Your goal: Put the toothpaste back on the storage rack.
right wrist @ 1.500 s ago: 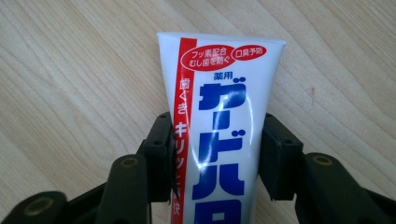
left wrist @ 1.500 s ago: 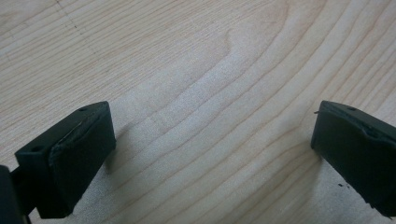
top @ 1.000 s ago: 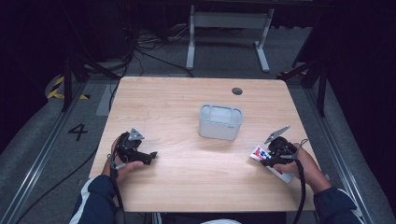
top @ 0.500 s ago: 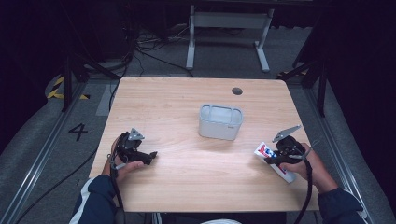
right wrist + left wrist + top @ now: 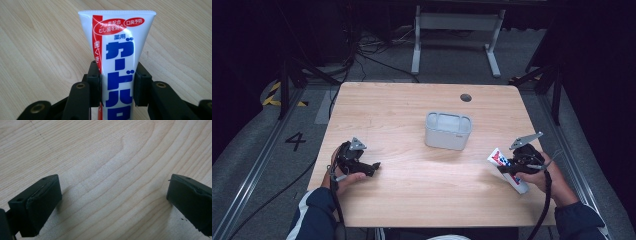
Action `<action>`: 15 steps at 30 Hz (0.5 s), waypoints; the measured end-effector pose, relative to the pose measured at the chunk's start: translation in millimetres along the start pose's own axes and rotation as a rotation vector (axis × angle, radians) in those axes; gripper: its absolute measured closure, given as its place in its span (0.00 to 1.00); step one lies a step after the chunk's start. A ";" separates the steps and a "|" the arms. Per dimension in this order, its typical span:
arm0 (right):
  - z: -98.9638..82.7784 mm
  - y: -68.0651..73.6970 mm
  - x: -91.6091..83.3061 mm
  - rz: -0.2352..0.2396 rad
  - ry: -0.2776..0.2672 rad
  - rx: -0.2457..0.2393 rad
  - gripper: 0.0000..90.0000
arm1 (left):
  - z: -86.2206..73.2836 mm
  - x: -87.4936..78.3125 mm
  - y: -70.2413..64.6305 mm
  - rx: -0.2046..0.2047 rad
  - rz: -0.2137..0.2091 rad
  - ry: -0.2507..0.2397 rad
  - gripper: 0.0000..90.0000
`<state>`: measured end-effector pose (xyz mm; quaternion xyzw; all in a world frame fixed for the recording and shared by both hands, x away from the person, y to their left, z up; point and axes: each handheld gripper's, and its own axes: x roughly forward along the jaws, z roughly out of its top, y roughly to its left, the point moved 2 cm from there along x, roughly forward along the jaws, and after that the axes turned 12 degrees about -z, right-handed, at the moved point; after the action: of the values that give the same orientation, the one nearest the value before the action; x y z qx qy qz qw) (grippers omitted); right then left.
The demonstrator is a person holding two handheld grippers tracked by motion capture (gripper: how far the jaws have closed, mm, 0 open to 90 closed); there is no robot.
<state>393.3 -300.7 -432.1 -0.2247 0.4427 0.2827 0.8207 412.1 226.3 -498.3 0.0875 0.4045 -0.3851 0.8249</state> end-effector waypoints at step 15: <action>1.4 -3.9 -12.8 0.000 -0.060 0.013 0.74 | 0.1 0.1 0.1 0.000 0.001 -0.001 0.00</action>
<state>391.0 -306.2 -420.0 -0.2105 0.4196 0.2863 0.8352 412.3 226.3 -498.4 0.0876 0.4041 -0.3847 0.8252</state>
